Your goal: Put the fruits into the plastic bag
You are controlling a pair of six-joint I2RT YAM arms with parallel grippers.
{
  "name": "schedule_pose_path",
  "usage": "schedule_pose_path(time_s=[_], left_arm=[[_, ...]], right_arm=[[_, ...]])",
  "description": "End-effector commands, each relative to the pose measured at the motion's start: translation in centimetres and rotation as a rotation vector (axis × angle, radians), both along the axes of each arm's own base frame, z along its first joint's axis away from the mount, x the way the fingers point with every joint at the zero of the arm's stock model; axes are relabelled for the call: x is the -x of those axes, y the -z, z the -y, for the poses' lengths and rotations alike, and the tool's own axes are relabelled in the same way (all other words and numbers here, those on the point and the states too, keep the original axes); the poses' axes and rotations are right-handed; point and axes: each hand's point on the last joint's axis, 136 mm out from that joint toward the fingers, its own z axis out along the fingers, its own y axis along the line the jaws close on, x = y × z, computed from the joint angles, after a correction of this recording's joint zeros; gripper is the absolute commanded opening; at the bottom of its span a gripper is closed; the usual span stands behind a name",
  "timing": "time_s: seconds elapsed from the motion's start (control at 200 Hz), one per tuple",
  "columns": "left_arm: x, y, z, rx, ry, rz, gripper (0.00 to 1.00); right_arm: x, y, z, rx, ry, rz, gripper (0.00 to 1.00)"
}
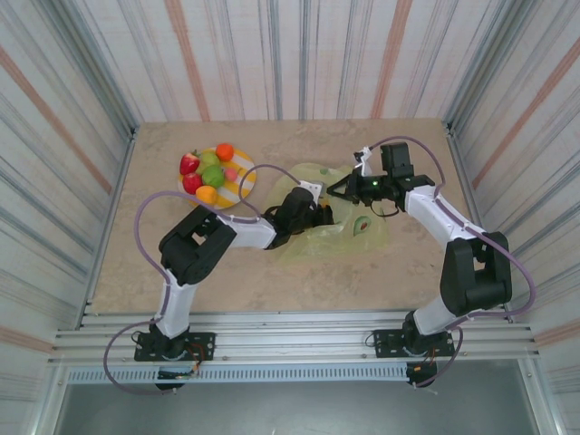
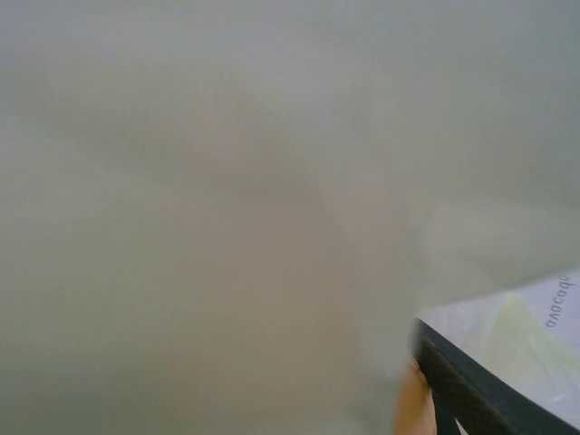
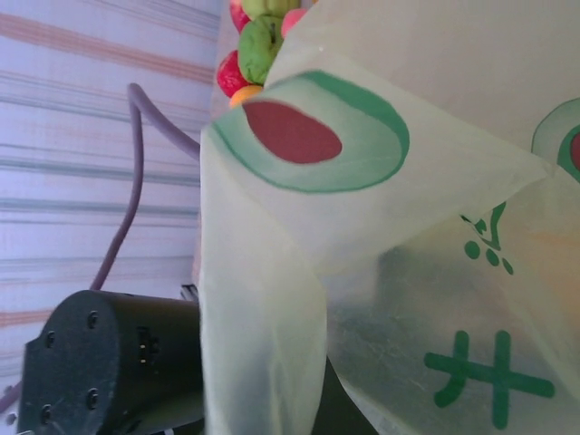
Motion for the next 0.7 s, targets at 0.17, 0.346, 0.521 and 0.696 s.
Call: schedule_pose_path(time_s=[0.17,0.346,0.521,0.696], left_arm=[[-0.7,-2.4,0.3,0.019,-0.005,0.065,0.79],[0.0,-3.6,-0.6,-0.001,0.007,0.089,0.84],[1.0,-5.0,-2.2,-0.015,0.027,0.1,0.87],[2.8,-5.9,-4.6,-0.034,0.09,0.088,0.85]], right_arm=[[0.2,0.6,1.0,0.003,0.017,-0.022,0.0],[0.2,0.8,1.5,0.016,0.02,-0.02,0.0],[0.4,1.2,2.8,0.074,0.014,-0.009,0.0],[0.7,2.3,4.4,0.2,0.004,0.001,0.0]])
